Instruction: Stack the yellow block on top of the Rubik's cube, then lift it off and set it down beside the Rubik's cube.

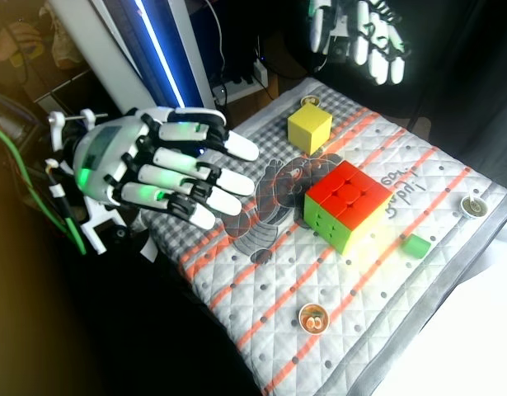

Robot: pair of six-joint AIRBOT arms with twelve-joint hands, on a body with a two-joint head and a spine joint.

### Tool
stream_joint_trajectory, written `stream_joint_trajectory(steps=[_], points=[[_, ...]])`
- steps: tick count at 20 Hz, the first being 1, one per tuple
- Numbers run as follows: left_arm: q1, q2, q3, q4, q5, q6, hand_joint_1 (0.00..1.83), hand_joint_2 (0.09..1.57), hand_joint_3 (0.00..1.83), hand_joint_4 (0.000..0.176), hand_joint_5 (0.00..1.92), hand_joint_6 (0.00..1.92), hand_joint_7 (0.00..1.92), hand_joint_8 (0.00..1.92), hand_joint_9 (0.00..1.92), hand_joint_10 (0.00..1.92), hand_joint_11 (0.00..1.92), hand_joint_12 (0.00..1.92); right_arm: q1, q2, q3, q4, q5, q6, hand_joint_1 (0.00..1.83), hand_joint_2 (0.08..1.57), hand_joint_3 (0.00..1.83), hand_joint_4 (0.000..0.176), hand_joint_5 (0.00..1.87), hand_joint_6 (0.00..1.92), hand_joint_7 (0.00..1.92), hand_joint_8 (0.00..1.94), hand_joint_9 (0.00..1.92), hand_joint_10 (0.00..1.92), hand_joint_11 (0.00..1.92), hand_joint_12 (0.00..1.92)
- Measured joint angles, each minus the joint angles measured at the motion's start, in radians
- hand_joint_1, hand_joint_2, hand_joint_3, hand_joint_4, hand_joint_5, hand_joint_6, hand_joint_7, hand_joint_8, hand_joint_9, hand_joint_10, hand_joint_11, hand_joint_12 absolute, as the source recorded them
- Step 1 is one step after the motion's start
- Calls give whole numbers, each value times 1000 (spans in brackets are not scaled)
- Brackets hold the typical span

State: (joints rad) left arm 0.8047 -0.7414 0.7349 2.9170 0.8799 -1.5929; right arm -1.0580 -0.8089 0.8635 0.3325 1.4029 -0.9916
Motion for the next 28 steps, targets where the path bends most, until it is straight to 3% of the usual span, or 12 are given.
stream_joint_trajectory(steps=[2, 3, 7, 9, 11, 14, 15, 17, 22, 24, 26, 28], points=[[0, -18, 6, 11, 1, 0, 314, 735, 114, 54, 308, 98, 392, 72, 62, 898, 0, 1551, 0, 0, 10, 9, 2, 14, 540, 1261, 11, 0, 378, 717, 528, 701, 440, 863, 55, 1544], [2, -23, 7, 10, 2, 0, 249, 737, 113, 73, 274, 91, 362, 59, 35, 874, 0, 1480, 0, 0, 11, 8, 1, 15, 550, 1288, 13, 0, 408, 711, 538, 729, 440, 897, 50, 1605], [13, -28, 16, 8, -5, 0, 310, 680, 98, 98, 259, 123, 334, 46, 1, 889, 0, 1475, 8, -5, 12, 8, -4, 16, 565, 1320, 0, 0, 426, 663, 520, 713, 422, 883, 80, 1564], [10, -26, 14, 26, -39, 1, 411, 689, 77, 50, 265, 112, 343, 31, 85, 671, 0, 1378, 8, -5, 12, 1, -10, 17, 656, 1265, 0, 0, 456, 663, 566, 606, 437, 858, 101, 1539], [-4, -28, 14, 42, -97, 0, 579, 723, 40, 0, 284, 47, 296, 2, 113, 457, 0, 1214, 8, -6, 14, 5, -28, 18, 608, 1246, 0, 0, 415, 800, 514, 861, 387, 1124, 141, 1668], [-4, -29, 12, 50, -163, 0, 589, 720, 22, 0, 267, 18, 254, 2, 115, 454, 0, 1395, 7, -7, 16, 14, -43, 19, 492, 1281, 5, 0, 287, 984, 387, 1026, 282, 1289, 59, 1871], [-5, -29, 11, 54, -193, 0, 568, 732, 23, 30, 222, 5, 217, 2, 78, 434, 0, 1330, 7, -7, 15, 14, -43, 19, 499, 1276, 1, 0, 296, 909, 413, 915, 314, 1189, 51, 1838], [-11, -29, 10, 61, -232, 0, 556, 730, 13, 51, 219, 2, 216, 2, 101, 327, 0, 1244, 8, -7, 15, 10, -45, 19, 528, 1308, 7, 0, 312, 853, 437, 823, 346, 1060, 61, 1764], [-35, -50, 30, 70, -341, 0, 594, 726, 0, 62, 263, 3, 266, 4, 183, 133, 0, 1127, 8, -7, 15, 15, -48, 19, 561, 1313, 0, 0, 402, 778, 476, 748, 295, 1159, 91, 1850], [-55, -72, 56, 69, -407, 0, 592, 726, 0, 44, 278, 3, 253, 1, 179, 92, 0, 1033, 8, -7, 15, 10, -47, 20, 585, 1326, 1, 0, 412, 789, 515, 782, 342, 1174, 179, 1820], [-59, -92, 76, 70, -470, 0, 601, 731, 2, 59, 240, 0, 252, 0, 172, 68, 0, 1002, 8, -7, 16, 12, -48, 20, 594, 1320, 0, 0, 414, 795, 514, 802, 351, 1198, 207, 1824], [-59, -93, 76, 71, -534, 1, 623, 731, 2, 9, 245, 3, 254, 1, 177, 55, 0, 962, 8, -7, 16, 13, -48, 23, 582, 1317, 0, 0, 436, 803, 567, 818, 398, 1213, 228, 1839]])
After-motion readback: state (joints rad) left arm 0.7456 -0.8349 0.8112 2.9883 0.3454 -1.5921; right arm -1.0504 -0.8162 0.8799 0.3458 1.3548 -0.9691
